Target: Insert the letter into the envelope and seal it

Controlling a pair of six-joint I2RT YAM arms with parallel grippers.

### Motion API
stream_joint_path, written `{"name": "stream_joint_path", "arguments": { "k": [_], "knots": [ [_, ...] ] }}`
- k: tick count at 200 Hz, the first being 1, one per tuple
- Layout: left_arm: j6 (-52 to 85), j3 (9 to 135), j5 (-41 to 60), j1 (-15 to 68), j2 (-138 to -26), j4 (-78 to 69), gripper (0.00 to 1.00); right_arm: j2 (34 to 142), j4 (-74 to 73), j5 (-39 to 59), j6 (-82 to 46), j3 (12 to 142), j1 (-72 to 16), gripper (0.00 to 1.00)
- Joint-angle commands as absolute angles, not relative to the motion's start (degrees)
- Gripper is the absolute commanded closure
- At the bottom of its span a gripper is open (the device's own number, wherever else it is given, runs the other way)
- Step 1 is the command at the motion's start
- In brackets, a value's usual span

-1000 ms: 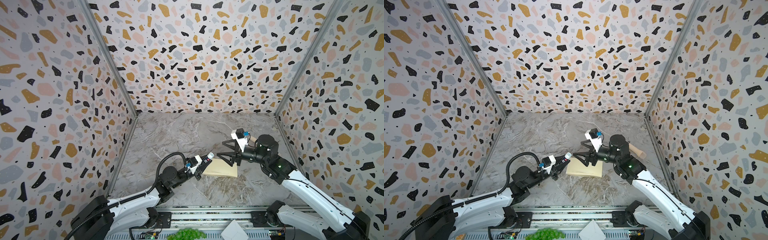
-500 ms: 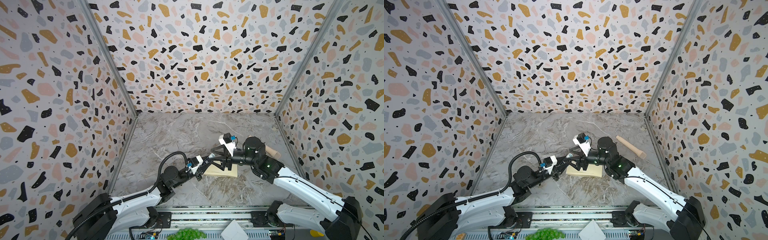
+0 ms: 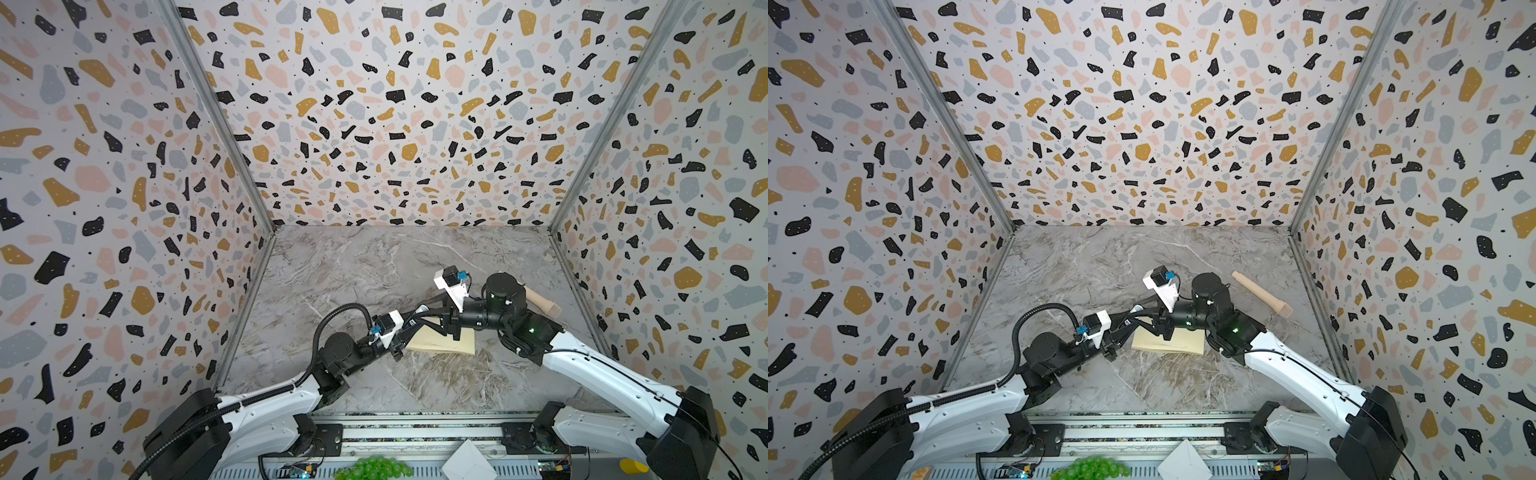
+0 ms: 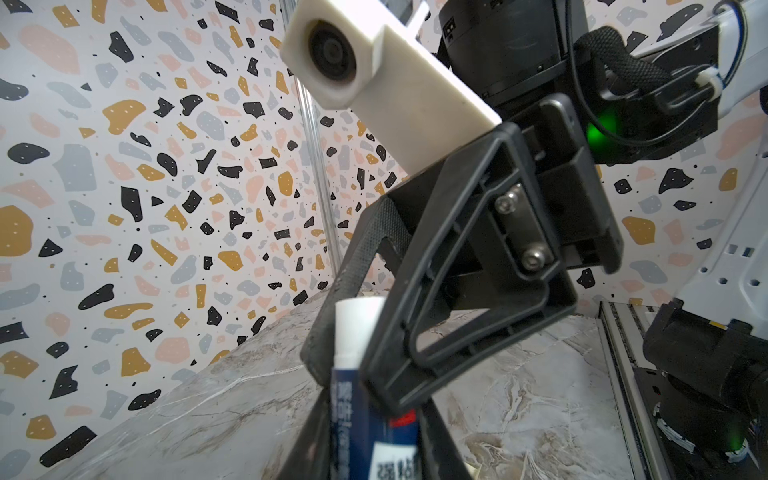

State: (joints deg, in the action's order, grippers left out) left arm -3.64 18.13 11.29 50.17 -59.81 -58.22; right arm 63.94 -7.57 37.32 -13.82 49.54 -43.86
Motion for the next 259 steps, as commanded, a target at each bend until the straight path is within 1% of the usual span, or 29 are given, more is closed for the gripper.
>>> {"name": "stream_joint_path", "arguments": {
  "k": [1,9,21,29,45,55,80,97,133,165,207,224,236,259],
  "knots": [
    [-3.95,18.80,10.90,50.01,-59.66,-62.33,1.00,64.03,-9.01,39.37,-14.33,49.73,-44.12,0.75],
    [-3.85,18.97,10.84,50.01,-59.81,-62.02,1.00,64.15,-8.99,39.46,-14.25,49.75,-44.13,0.81],
    [-3.53,19.38,10.68,50.06,-60.04,-61.13,0.99,63.99,-8.20,39.25,-13.21,50.06,-44.13,0.86],
    [-3.34,19.88,10.72,50.01,-60.11,-60.02,0.90,64.06,-6.62,38.67,-11.58,50.61,-44.12,0.90],
    [-3.12,21.35,10.64,50.01,-60.04,-56.03,0.63,64.22,-0.13,35.56,-5.67,53.27,-44.12,0.95],
    [-3.14,22.39,10.76,50.03,-59.88,-52.78,0.50,64.48,4.82,32.49,-1.29,55.70,-44.19,0.97],
    [-2.91,23.77,12.02,50.02,-58.29,-46.18,0.33,65.71,17.42,24.95,9.19,61.21,-44.12,1.00],
    [-2.46,23.76,13.55,49.92,-56.99,-43.86,0.24,66.45,22.03,23.64,14.03,62.88,-44.17,1.00],
    [-0.77,26.23,21.36,47.19,-56.76,-38.83,0.23,67.42,26.57,26.14,19.72,64.27,-44.13,1.00],
    [0.00,27.33,27.40,45.53,-58.50,-37.71,0.26,66.93,26.97,29.38,21.65,64.16,-44.13,1.00],
    [-1.02,28.95,35.49,45.37,-62.01,-36.81,0.32,67.51,28.01,31.45,23.13,64.99,-44.12,1.00],
    [-2.19,29.91,35.79,45.36,-63.04,-34.62,0.35,67.91,28.54,32.77,23.42,65.45,-44.12,1.00],
    [-3.10,30.47,35.78,45.36,-63.63,-33.11,0.39,67.91,28.65,33.59,23.38,65.56,-44.12,1.00],
    [-3.29,30.88,35.80,45.40,-64.50,-33.24,0.46,68.00,28.52,34.82,23.48,65.48,-44.14,1.00]
  ]
}}
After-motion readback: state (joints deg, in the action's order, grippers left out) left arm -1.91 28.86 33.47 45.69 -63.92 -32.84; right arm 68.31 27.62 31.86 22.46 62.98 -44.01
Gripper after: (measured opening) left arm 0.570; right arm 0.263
